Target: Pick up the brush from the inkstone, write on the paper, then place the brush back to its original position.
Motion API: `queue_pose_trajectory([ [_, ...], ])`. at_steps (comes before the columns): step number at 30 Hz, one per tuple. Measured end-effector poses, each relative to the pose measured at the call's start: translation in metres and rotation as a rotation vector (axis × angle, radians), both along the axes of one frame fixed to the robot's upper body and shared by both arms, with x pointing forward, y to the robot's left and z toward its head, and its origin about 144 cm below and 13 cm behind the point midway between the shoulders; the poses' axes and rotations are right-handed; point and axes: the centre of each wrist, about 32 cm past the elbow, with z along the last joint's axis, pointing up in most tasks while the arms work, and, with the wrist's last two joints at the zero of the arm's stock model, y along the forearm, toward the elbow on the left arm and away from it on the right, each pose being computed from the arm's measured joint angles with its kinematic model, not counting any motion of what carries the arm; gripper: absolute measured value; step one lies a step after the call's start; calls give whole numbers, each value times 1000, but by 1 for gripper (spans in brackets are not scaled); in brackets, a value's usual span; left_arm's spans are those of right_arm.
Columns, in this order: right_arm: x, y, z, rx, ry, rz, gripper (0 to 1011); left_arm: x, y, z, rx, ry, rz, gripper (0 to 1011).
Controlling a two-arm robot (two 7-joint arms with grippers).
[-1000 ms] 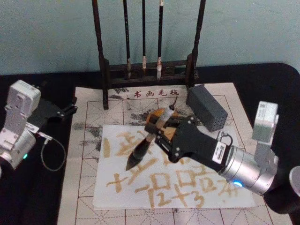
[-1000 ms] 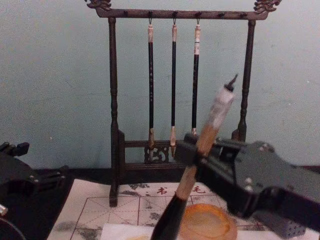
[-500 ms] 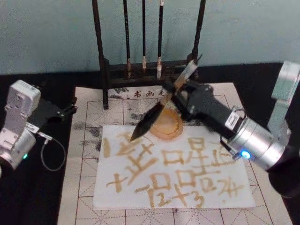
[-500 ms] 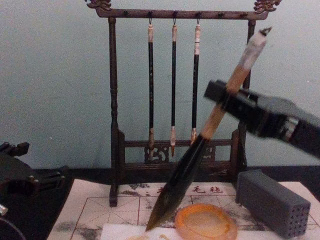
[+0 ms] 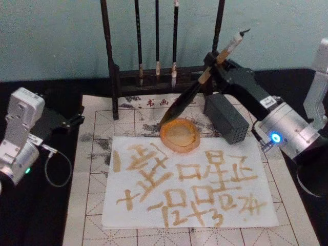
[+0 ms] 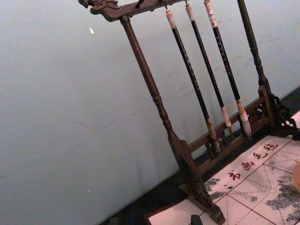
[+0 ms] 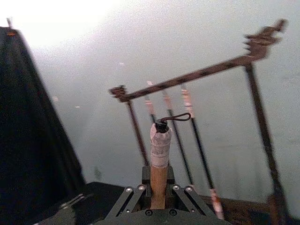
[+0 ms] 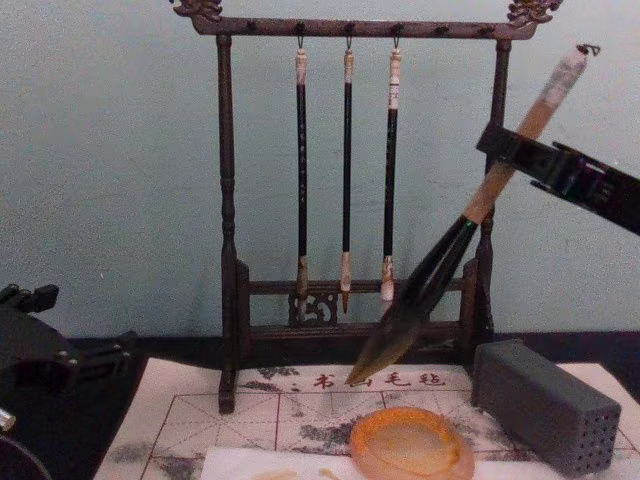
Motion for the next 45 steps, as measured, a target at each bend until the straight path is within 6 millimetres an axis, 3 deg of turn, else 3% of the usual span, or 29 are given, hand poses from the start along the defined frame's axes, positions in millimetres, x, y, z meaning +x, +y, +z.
queue_pose_trajectory([
  [19,30,-4,1,103,315,-192,179,0,0,0,0,0,0,1001],
  [45,37,-11,-3,205,520,-280,179,0,0,0,0,0,0,1001],
])
